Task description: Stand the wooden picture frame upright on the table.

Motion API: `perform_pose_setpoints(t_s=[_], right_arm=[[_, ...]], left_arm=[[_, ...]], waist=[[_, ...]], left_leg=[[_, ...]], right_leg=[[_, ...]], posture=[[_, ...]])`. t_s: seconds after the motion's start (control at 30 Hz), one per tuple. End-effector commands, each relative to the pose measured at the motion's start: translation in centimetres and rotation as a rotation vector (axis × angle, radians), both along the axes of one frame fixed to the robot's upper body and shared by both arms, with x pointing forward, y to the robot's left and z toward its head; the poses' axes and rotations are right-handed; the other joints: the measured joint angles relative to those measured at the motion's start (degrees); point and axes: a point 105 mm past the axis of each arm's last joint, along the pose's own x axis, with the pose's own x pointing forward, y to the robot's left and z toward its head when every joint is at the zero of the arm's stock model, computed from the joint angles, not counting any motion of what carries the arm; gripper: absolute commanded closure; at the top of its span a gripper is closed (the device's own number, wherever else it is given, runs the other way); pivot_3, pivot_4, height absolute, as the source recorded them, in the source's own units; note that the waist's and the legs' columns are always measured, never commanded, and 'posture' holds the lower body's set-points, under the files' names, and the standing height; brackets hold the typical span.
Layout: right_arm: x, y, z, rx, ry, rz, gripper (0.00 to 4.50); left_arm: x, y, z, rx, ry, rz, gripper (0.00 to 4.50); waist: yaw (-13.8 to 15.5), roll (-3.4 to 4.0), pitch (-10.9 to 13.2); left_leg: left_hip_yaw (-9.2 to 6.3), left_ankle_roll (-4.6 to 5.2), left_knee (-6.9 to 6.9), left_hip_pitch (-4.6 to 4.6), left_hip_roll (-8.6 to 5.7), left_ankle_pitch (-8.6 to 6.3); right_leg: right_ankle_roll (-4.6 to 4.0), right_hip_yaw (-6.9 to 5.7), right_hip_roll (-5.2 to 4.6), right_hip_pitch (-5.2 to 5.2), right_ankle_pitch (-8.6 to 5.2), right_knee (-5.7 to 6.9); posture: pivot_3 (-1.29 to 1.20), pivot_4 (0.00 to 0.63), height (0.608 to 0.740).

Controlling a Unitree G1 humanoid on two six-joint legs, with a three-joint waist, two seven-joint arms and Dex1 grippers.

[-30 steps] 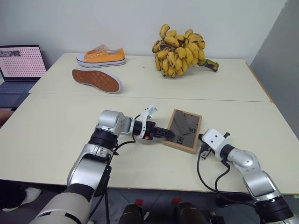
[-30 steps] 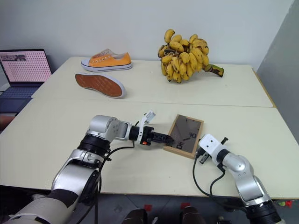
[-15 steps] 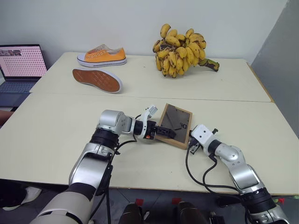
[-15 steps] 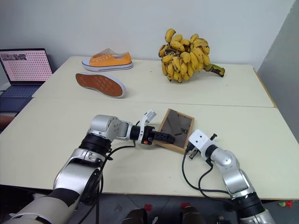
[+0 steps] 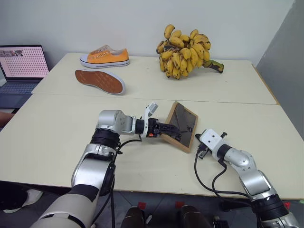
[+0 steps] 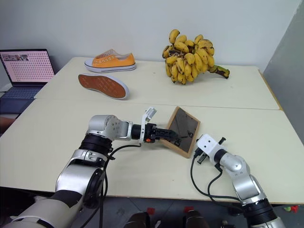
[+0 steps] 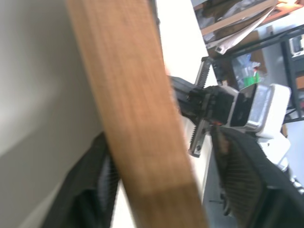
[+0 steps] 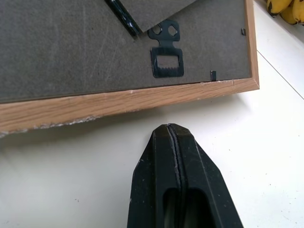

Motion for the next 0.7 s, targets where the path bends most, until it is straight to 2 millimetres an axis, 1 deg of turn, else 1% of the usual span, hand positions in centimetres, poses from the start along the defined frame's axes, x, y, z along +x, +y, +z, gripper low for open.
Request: perform_pose_setpoints(t_s=[0.03,0.13,0.3,0.4,0.47,0.57,0.67,0.7], right_arm=[[0.2,-0.5,0.3,0.002,-0.005,-0.02,4.5],[0.3,-0.5,0.3,0.003,-0.006,-0.02,4.5],[0.3,-0.8,0.3,-0.001,-0.009,-0.027,4.5],[0.3,-1.4,0.6,-0.006,-0.015,-0.038,4.5],[0.1,-2.1,1.0,-0.013,-0.021,-0.047,4.5],[-0.6,-3.8,2.2,-0.032,-0.04,-0.065,4.5],[-1.6,-5.2,5.0,-0.011,-0.068,-0.083,4.5],[-1.8,-5.6,6.4,0.013,-0.081,-0.092,4.5]], left_arm=[[0.1,-0.7,2.2,-0.056,-0.046,-0.024,2.59],[0.1,-0.8,2.5,-0.074,-0.04,-0.025,3.21],[-0.1,-0.8,2.7,-0.091,-0.037,-0.034,3.22],[0.1,-0.7,3.2,-0.114,-0.051,-0.029,3.22],[0.6,-0.5,3.8,-0.137,-0.074,-0.005,3.22],[1.1,0.2,5.0,-0.164,-0.157,0.017,3.22],[1.4,1.1,6.3,-0.165,-0.316,0.038,3.22],[1.5,1.4,6.9,-0.168,-0.376,0.043,3.22]], waist=[[0.0,0.0,0.0],[0.0,0.0,0.0],[-0.1,0.0,0.0],[-0.1,0.0,0.0],[0.0,0.0,0.0],[0.3,0.0,0.0],[0.3,0.0,0.0],[0.3,0.0,0.0]], left_leg=[[0.0,0.0,0.0,0.0,0.0,0.0],[0.0,0.0,0.0,0.0,0.0,0.0],[0.0,0.0,0.0,0.0,0.0,0.0],[0.0,0.0,0.0,0.0,0.0,0.0],[0.0,0.0,0.0,0.0,0.0,0.0],[-0.01,-0.01,0.0,-0.04,-0.02,0.0],[0.0,-0.01,0.0,-0.15,-0.03,0.01],[0.0,-0.01,-0.01,-0.18,-0.03,0.01]], right_leg=[[0.0,0.0,0.0,0.0,0.0,0.0],[-0.01,0.0,0.0,0.0,0.01,0.0],[-0.04,0.0,0.0,-0.01,0.02,0.0],[-0.02,0.0,0.0,0.0,0.01,0.0],[-0.02,0.0,0.0,-0.01,0.01,0.0],[-0.03,0.0,-0.02,-0.02,0.01,-0.02],[-0.05,0.0,-0.03,-0.11,0.03,-0.03],[-0.08,0.01,-0.03,-0.15,0.04,-0.03]], posture=[[0.0,0.15,0.74],[0.0,0.15,0.74],[0.0,0.15,0.74],[0.0,0.15,0.74],[0.0,0.15,0.74],[0.0,0.15,0.74],[0.0,0.15,0.74],[0.0,0.15,0.74]])
